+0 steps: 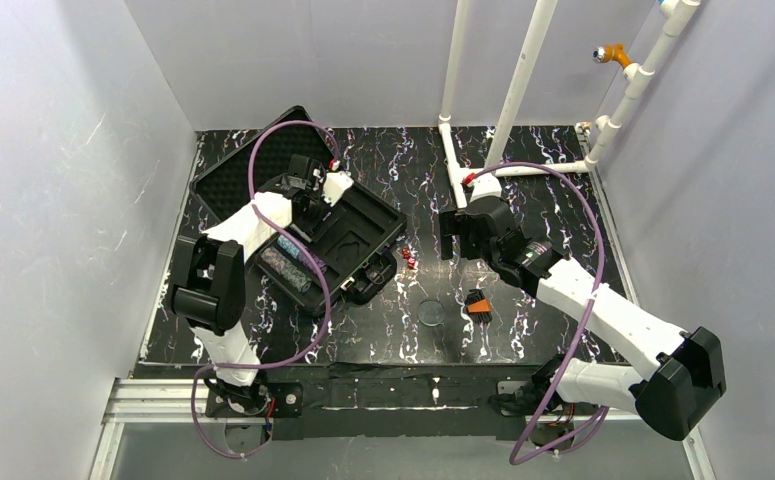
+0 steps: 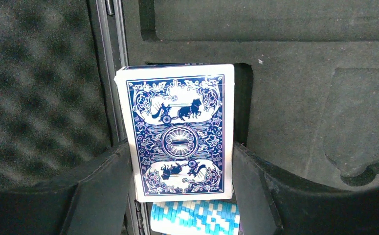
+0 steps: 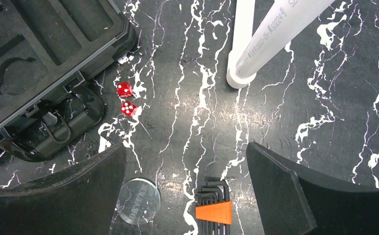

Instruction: Pack up texas hold em set

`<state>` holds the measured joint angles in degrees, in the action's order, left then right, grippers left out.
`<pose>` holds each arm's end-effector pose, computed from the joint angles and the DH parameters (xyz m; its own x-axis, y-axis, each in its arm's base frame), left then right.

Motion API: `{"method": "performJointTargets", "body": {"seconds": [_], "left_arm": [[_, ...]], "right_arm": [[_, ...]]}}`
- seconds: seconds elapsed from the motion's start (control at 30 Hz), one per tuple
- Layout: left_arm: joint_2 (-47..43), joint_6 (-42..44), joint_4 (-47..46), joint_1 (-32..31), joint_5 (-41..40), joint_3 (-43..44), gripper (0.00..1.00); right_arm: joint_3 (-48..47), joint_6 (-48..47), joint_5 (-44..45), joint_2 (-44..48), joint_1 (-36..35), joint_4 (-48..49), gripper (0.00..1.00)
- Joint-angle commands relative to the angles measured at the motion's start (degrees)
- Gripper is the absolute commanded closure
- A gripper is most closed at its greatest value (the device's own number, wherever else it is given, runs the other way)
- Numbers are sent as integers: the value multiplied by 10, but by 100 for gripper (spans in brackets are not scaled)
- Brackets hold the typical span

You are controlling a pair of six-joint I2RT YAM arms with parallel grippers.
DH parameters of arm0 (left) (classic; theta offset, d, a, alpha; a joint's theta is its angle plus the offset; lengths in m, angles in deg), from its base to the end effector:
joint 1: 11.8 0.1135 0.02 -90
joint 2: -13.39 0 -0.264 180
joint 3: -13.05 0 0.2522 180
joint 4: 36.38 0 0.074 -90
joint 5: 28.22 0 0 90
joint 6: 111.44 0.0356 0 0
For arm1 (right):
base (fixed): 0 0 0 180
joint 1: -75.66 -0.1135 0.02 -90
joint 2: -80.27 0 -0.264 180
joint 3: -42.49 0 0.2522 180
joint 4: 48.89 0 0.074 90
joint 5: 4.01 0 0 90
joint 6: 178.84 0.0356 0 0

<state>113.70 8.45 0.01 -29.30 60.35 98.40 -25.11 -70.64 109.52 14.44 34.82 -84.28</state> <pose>0.3621 -0.1132 0.2225 -0.5034 0.6811 -0.5318 0.6189 0.7136 0.3281 0.2005 0.1546 0.3031 -0.5066 -0.0594 -0.8601 -0.1998 0.9786 0.0501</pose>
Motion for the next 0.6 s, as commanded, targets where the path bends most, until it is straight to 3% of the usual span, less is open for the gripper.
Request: {"method": "performJointTargets", "body": {"seconds": [0.0,0.17,0.27,0.33,0.43,0.47,0.5,0.57], "left_arm": [[-21,27,-6,0,53,-17,100],[-20,37,3,1,54,-24,97],[-20,37,12,1,52,-21,88],[-28,32,6,0,46,-27,63],[-37,28,1,0,39,-29,51],[-40,23,1,0,29,-28,15],[-41,17,-1,0,23,-27,3],[-49,6,-9,0,-14,-29,2]], "right_arm": [[6,1,10,18,2,3,0],[8,0,11,20,2,2,0],[9,0,13,20,2,2,0],[9,0,13,21,2,2,0],[12,-1,14,22,2,2,0],[12,-1,14,23,2,2,0],[13,-1,14,22,2,2,0],[13,-2,14,22,2,1,0]]}}
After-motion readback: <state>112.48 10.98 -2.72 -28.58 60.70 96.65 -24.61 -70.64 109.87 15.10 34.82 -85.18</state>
